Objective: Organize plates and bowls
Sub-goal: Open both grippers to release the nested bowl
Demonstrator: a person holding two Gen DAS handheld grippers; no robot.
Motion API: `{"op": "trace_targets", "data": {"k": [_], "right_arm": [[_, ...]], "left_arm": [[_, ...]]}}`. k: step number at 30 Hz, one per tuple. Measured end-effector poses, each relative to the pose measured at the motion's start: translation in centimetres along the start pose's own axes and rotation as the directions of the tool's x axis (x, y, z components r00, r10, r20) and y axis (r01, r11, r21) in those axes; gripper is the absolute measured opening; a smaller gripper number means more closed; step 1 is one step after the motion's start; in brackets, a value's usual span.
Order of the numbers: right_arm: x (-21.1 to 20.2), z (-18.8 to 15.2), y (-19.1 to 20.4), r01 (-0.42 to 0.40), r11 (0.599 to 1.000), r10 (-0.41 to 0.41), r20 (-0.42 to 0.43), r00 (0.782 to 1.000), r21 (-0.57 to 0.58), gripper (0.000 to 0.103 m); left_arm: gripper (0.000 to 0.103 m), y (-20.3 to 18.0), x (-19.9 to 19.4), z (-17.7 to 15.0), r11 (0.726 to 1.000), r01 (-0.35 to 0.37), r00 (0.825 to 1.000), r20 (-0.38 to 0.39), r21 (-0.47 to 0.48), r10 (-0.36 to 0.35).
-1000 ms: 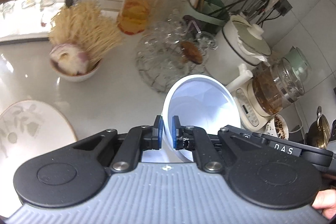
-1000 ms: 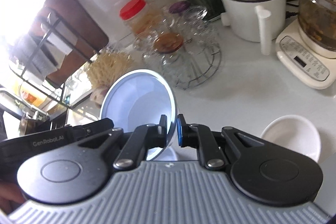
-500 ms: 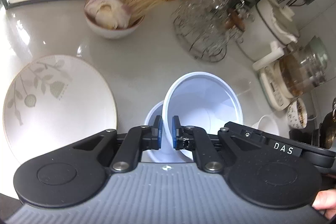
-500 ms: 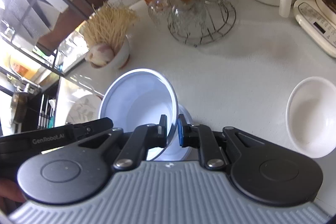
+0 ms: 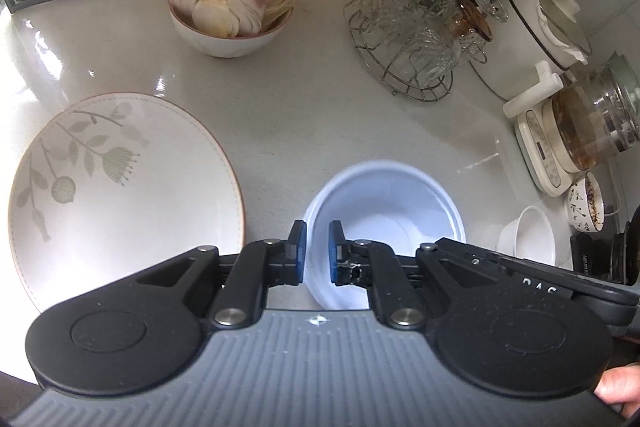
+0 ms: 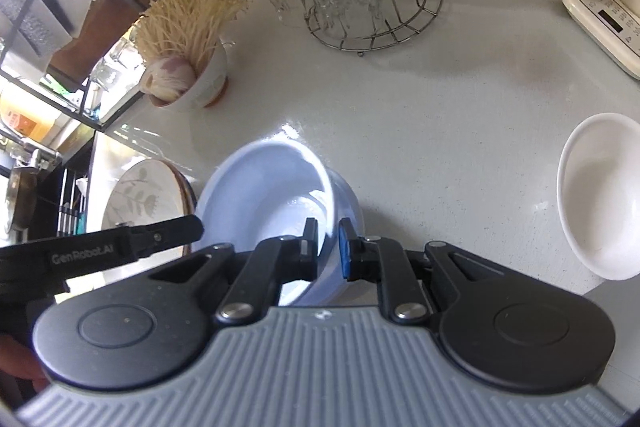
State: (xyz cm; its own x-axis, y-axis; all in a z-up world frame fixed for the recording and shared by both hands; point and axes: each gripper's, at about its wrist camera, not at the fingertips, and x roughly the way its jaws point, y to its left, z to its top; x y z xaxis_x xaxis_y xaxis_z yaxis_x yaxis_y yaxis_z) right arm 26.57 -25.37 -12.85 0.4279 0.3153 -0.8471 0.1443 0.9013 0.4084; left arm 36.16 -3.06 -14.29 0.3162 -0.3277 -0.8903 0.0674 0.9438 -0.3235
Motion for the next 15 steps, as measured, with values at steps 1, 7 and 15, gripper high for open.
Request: {"op": "trace_targets", "data": {"k": [1,7,15], "right_arm": [[0.0,0.0,0.0,0.0,1.0,0.0,0.002,1.0,0.004,0.025],[-1.0,0.1,0.2,-0.002,1.0,0.002,0.056,0.998,0.005,0.055],[-4.1,0.2,2.1,0.009,0.999,-0.001,0.169,0.986,-0.046,0.055]], "left_arm": [[0.012,0.1,-0.1,0.0,1.0,-0.003,1.0,-0.001,-0.004,0.003],[0.015,0.4,-1.1,0.0,1.0,-0.011,1.0,0.028,-0.008,0.011],[0.016,-1.8,-5.2,0.1,0.991,-0.023,0.988,0.152,0.13,0.003]]}}
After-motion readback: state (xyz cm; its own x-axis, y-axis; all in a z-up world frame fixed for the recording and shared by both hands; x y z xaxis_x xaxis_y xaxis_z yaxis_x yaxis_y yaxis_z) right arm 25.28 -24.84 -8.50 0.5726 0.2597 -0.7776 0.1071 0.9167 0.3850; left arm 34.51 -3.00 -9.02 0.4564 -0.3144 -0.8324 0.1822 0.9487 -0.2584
